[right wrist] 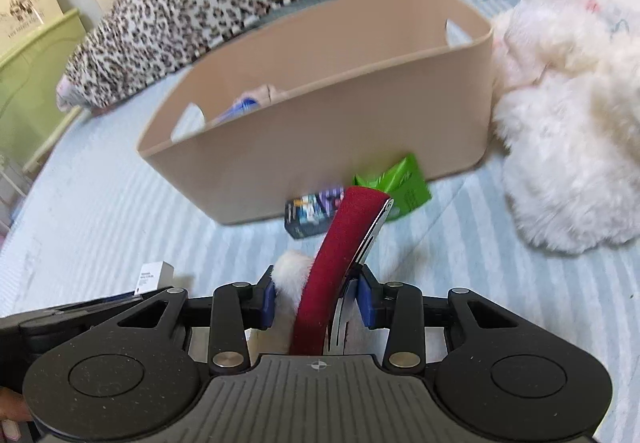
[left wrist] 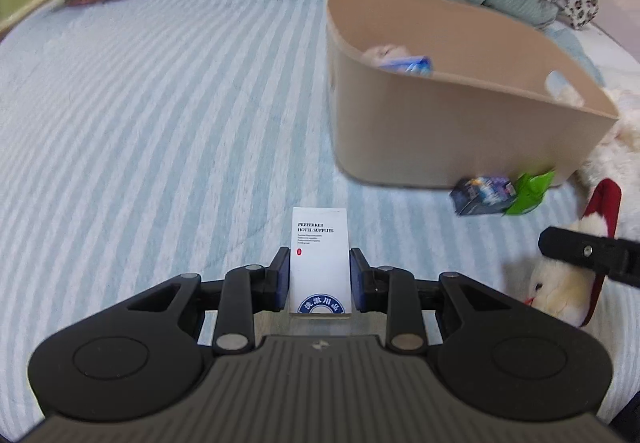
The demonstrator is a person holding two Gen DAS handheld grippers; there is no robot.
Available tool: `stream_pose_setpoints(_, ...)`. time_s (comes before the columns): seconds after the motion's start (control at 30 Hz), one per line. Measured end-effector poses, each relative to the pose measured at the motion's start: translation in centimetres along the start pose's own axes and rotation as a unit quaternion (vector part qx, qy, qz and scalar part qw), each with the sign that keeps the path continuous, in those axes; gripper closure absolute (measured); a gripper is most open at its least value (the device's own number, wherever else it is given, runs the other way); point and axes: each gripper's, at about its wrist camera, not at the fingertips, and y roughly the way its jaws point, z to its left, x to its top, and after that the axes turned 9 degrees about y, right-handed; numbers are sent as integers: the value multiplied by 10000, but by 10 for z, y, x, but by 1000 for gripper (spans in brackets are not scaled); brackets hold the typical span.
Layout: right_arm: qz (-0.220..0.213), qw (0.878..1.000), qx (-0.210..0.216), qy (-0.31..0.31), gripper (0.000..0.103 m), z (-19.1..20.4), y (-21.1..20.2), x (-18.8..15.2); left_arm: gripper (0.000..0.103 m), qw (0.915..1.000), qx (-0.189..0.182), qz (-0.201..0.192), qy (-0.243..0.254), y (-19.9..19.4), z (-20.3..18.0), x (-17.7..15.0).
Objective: Organize objects
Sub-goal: 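Drop the card with the left tool into the basket while the right tool drops the clip in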
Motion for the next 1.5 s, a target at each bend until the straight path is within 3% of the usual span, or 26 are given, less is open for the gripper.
stream_pose_setpoints(0.37, -934, 9951, 315, -51, 66, -5, -46, 47, 71, 9955, -65, -937, 154, -43, -14, 46)
stream_pose_setpoints(0.67, -1647, 9858, 313, -92, 66, 1, -47, 99, 71, 9900, 111, -1404, 88, -36, -28, 100)
stream_pose_setpoints(0.83, -1770, 9840, 186, -111, 66, 7, -29, 124, 71, 9931, 51, -1172, -46, -6, -36, 126)
stream_pose_setpoints(1.0, -1782, 9838, -26, -208, 66, 9, -6, 137, 71, 9954, 324, -891, 145, 30, -50, 135)
stream_pose_setpoints(1.2, -1390, 9887, -489, -288, 66, 3, 36, 139, 71, 9976, 459, -507, 101, 64, -54, 133)
stream_pose_setpoints(1.33, -1073, 9911, -723, -307, 65, -3, 56, 135, 70, 9982, 414, -422, 139, 64, -54, 130)
stream_pose_setpoints(1.37, -1013, 9919, -715, -281, 62, -5, 57, 134, 68, 9981, 402, -434, 143, 62, -54, 130)
stream_pose_setpoints(1.4, -991, 9923, -688, -264, 59, -8, 56, 133, 60, 9981, 414, -443, 149, 58, -53, 129)
stream_pose_setpoints(1.43, -1008, 9923, -668, -274, 55, -9, 53, 131, 51, 9979, 452, -439, 137, 55, -53, 129)
stream_pose_setpoints(1.47, -1041, 9919, -654, -304, 52, -9, 49, 130, 32, 9977, 499, -459, 98, 51, -51, 129)
stream_pose_setpoints(1.5, -1075, 9913, -686, -333, 48, -9, 45, 129, 25, 9971, 533, -539, 41, 45, -50, 128)
